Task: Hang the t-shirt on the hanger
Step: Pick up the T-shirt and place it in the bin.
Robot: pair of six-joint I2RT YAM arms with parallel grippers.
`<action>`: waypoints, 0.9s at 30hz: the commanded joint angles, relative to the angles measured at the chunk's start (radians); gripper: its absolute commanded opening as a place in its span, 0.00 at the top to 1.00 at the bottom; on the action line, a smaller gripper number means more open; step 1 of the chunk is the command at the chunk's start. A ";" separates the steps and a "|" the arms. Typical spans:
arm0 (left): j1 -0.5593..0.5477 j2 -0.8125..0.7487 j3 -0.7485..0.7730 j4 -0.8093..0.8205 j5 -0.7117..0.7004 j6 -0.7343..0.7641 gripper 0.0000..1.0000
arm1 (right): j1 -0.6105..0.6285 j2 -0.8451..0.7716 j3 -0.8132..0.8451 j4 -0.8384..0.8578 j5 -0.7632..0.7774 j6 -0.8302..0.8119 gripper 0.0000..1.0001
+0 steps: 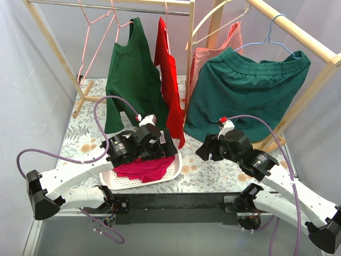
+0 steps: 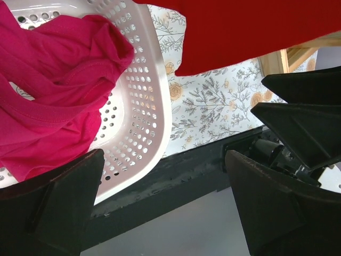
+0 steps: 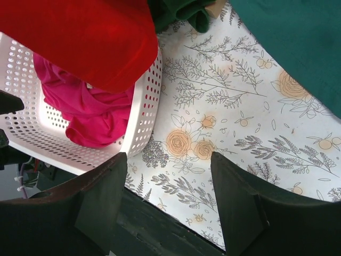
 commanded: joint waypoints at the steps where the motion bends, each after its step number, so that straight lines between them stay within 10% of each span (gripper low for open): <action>1: -0.001 -0.061 -0.031 -0.013 -0.014 0.008 0.02 | -0.002 0.000 0.067 0.015 -0.032 -0.024 0.28; 27: 0.002 -0.026 -0.181 -0.191 -0.160 -0.270 0.02 | 0.245 0.162 0.158 0.051 0.105 -0.024 0.33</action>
